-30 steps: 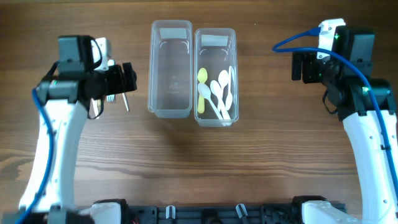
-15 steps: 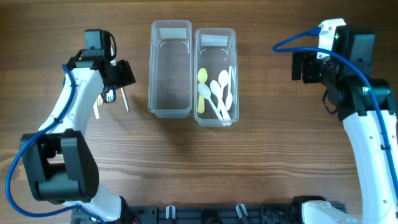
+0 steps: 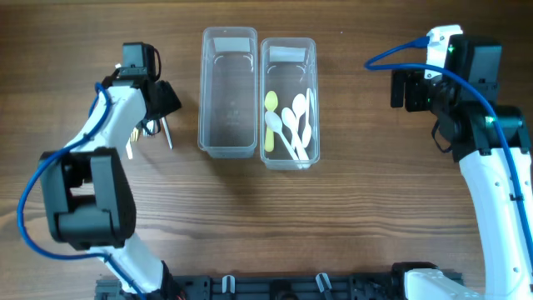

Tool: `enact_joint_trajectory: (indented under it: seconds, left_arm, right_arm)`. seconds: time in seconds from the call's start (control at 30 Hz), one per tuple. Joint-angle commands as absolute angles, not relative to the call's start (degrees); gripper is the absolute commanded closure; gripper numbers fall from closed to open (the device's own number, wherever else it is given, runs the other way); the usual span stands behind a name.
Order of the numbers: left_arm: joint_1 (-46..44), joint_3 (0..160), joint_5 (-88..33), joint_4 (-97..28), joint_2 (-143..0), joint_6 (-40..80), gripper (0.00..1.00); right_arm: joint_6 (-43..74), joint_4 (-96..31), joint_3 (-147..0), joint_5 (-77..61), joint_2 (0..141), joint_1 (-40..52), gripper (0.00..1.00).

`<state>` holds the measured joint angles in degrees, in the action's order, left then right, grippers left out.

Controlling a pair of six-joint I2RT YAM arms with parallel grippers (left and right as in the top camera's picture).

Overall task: Pack container
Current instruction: 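Reach the left gripper to the white fork and grasp it, then carry the white fork into the left container and release it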

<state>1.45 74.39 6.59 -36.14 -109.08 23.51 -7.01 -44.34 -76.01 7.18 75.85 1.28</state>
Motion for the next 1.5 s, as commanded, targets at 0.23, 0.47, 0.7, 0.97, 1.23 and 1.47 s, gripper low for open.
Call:
enact_joint_trajectory:
  seconds: [0.23, 0.47, 0.7, 0.97, 1.23, 1.47]
  left_arm:
    - [1.4, 74.1, 3.0, -34.9, -113.2, 13.2, 0.30]
    - [1.4, 73.6, 2.4, -34.0, -113.4, 12.2, 0.58]
    - [1.4, 71.2, 2.4, -32.0, -114.1, 12.2, 0.54]
    - [1.4, 69.2, 2.4, -30.4, -115.1, 12.2, 0.90]
    - [1.4, 69.3, -2.4, -32.1, -113.6, 12.4, 0.96]
    - [1.4, 71.1, -11.0, -32.7, -103.2, 12.4, 0.96]
  right_arm:
    - [-7.5, -44.2, -76.4, 8.4, 76.4, 1.2, 0.01]
    - [-7.5, -44.2, -76.4, 8.4, 76.4, 1.2, 0.00]
    - [-7.6, -44.2, -76.4, 8.4, 76.4, 1.2, 0.00]
    - [-7.5, -44.2, -76.4, 8.4, 76.4, 1.2, 0.00]
    - [-7.5, -44.2, -76.4, 8.4, 76.4, 1.2, 0.00]
    - [-7.5, -44.2, -76.4, 8.4, 76.4, 1.2, 0.00]
